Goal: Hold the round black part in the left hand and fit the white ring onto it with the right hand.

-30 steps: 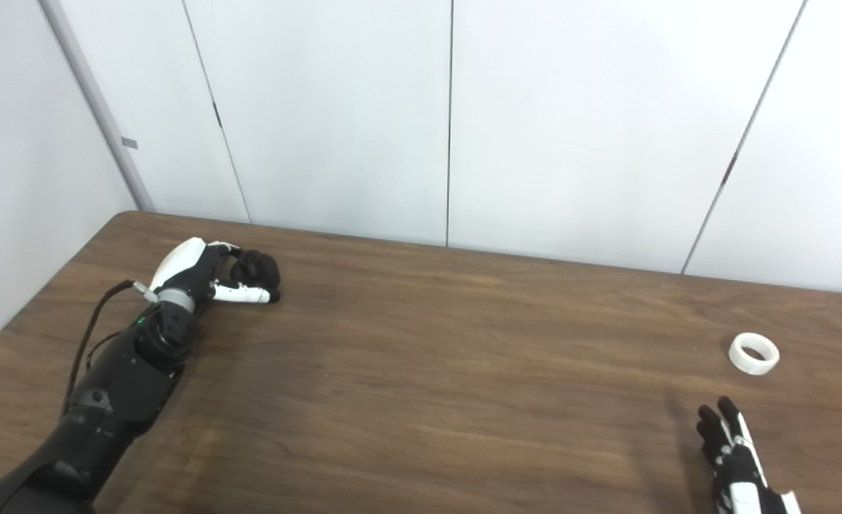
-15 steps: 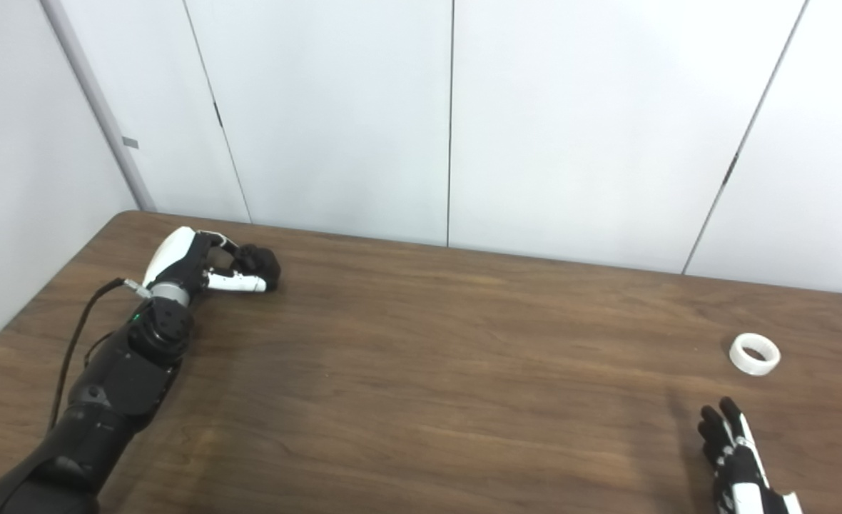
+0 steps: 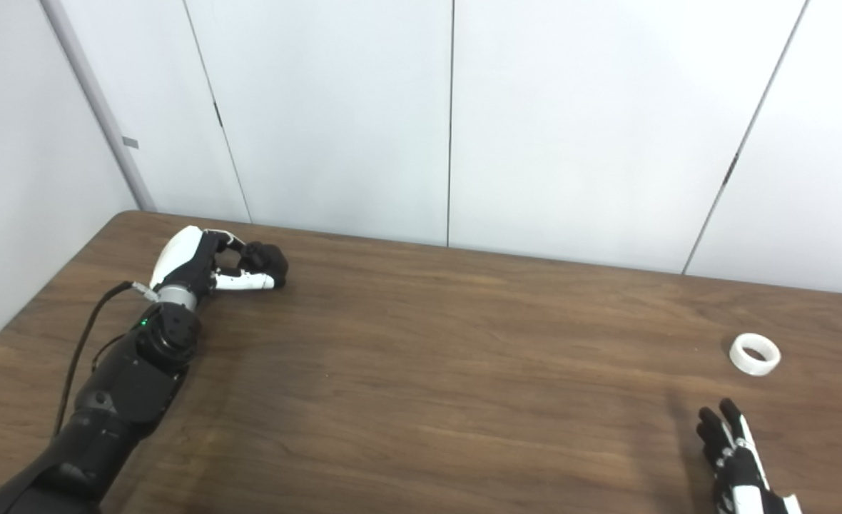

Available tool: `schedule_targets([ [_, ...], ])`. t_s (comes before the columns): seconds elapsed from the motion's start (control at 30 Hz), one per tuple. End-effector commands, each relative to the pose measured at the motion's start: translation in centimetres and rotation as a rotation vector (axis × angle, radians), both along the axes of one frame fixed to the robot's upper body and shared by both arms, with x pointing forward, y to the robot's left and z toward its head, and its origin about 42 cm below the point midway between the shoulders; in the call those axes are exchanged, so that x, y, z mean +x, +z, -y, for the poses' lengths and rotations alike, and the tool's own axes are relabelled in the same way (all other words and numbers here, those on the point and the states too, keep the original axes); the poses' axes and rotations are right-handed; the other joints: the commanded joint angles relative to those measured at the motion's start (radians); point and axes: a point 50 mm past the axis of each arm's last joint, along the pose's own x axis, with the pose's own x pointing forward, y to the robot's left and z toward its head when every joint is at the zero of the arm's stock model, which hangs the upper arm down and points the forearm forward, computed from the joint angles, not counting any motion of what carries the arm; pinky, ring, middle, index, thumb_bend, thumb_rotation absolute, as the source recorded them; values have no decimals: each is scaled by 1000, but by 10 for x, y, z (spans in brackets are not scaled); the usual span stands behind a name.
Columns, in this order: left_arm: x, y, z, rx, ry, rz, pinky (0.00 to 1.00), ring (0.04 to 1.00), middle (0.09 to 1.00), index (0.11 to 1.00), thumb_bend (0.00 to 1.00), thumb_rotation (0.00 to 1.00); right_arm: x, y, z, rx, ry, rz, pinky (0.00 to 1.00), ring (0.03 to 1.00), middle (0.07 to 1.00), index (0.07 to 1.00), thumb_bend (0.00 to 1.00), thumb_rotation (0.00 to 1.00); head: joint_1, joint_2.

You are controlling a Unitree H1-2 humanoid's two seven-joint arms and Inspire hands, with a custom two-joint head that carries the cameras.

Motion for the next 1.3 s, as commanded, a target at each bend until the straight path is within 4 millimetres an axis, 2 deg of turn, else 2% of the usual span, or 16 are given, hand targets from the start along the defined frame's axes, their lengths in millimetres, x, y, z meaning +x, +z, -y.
schedule_targets([
  [0.0,4,30,-8,65,-27,87,785,857,789,482,519,36,-17,-20,-4,32,-16,-81,1000,958,958,995,557,1000,-7,6],
  [0.23,-13,34,3,118,-93,106,796,882,789,482,520,37,-18,-19,-5,19,-19,-90,1000,956,955,995,571,1000,-21,14],
  [0.43,-35,34,28,125,-166,119,832,898,771,483,520,38,-17,-18,-7,-6,-22,-87,1000,941,940,980,560,1000,-36,25],
  [0.63,-65,40,62,152,-263,104,870,898,775,484,523,44,-17,-17,-10,-6,-8,-79,1000,948,939,978,541,1000,-59,39],
  [0.77,-90,45,87,143,-340,96,864,894,774,485,523,46,-17,-16,-14,-3,3,-72,1000,955,942,981,529,1000,-89,57],
  [0.93,-119,44,111,198,-451,100,989,899,777,484,523,48,-16,-13,-19,-11,1,-66,1000,962,942,965,553,996,-124,74],
  [1.13,-146,42,129,247,-543,102,1000,897,781,484,522,50,-16,-6,-27,-3,-6,-62,1000,962,938,956,545,975,-176,117],
  [1.27,-162,39,150,275,-607,116,1000,889,774,483,524,53,-14,-3,-35,1,-2,-63,1000,976,944,961,546,982,-223,147],
])
